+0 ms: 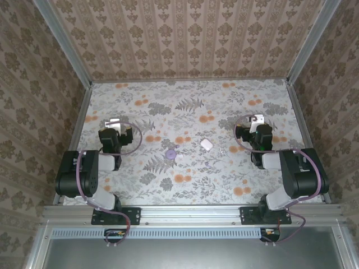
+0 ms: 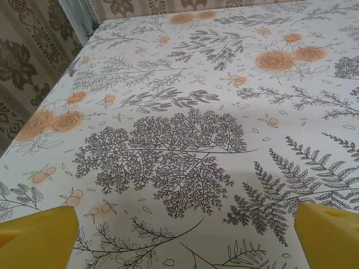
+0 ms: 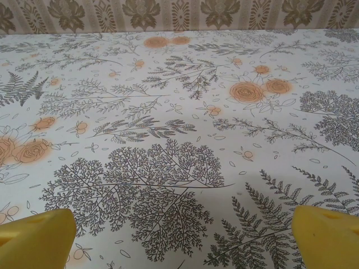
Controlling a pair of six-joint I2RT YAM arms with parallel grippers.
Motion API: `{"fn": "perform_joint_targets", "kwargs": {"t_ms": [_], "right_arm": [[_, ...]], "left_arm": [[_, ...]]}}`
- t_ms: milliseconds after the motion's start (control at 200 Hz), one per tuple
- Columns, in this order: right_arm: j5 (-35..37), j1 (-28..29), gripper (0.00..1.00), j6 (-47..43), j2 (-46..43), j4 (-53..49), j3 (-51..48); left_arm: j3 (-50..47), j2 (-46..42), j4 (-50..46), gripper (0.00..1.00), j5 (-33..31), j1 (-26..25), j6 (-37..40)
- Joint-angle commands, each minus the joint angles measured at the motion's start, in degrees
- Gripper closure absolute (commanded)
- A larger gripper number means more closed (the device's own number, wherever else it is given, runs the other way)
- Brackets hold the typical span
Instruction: Insert the wireless bluetooth earbuds into the charging case
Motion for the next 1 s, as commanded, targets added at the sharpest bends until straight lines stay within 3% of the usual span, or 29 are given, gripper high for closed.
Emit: {"fn": "perform_joint_targets", "kwargs": {"t_ms": [0, 745, 860, 990], "right_arm": [[1.0, 0.2, 0.00, 0.2, -0.1, -0.1, 0.9], [1.1, 0.2, 0.00, 0.3, -0.1, -0.1, 0.9], [1.1, 0.2, 0.00, 0.2, -0.1, -0.1, 0.9], [1.1, 0.2, 0.00, 0.2, 0.0, -0.1, 0.9]], "left_arm": [[1.6, -0.7, 0.2, 0.00, 1.1, 0.5, 0.6], [1.5, -0.7, 0.3, 0.00, 1.2, 0.5, 0.7], [1.7, -0.8, -0.2, 0.00, 5.4, 0.5, 2.3], [1.8, -0.7, -0.3, 0.00, 5.6, 0.5, 2.3]]}}
